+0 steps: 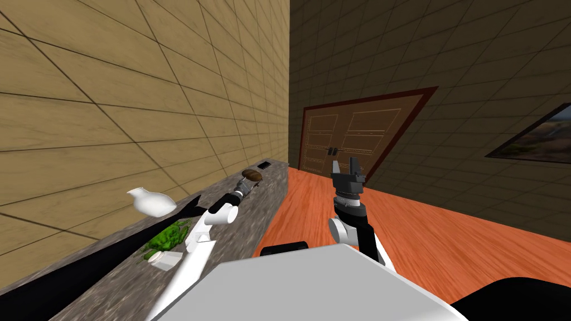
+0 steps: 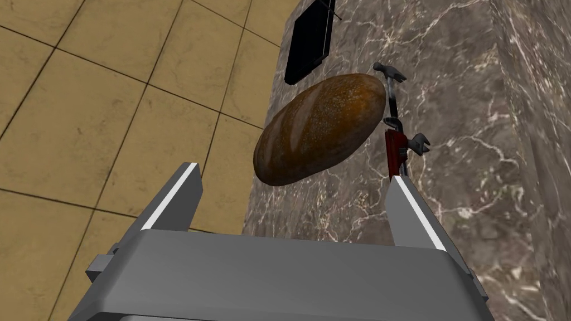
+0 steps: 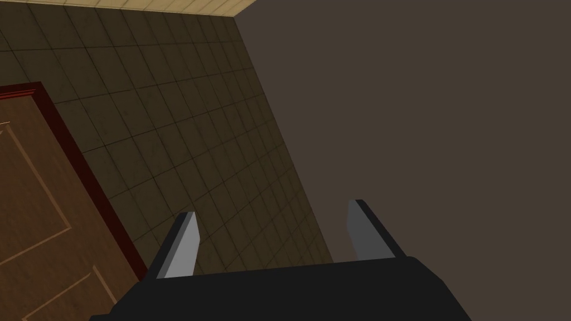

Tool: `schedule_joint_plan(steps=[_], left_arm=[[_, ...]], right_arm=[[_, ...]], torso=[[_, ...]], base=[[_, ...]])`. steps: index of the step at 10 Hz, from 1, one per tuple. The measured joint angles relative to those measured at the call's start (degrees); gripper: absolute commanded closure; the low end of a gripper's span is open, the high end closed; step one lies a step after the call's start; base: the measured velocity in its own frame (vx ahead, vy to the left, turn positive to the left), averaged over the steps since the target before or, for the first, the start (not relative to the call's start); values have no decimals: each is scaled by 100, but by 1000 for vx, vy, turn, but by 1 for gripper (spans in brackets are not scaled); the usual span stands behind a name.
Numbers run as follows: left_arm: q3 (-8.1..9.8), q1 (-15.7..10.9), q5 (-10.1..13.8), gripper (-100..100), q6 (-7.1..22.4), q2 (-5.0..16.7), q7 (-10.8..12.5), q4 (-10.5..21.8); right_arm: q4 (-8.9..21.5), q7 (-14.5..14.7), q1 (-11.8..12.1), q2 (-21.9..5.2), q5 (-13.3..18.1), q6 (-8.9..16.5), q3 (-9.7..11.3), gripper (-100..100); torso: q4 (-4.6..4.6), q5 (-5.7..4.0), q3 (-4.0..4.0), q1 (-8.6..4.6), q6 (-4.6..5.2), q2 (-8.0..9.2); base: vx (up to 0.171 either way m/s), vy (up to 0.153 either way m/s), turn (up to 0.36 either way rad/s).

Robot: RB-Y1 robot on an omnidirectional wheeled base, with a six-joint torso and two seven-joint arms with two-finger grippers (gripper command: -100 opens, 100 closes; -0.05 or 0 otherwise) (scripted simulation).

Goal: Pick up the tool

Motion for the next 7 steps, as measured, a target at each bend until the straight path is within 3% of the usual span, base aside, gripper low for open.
schedule_joint_plan(steps=[7], left_arm=[[64,-362,237,-100,1076,141,480,267]], right_arm=[[0,0,0,0,0,0,0,0]], torso=[[0,1,1,3,1,3]], base=[[18,-8,23]])
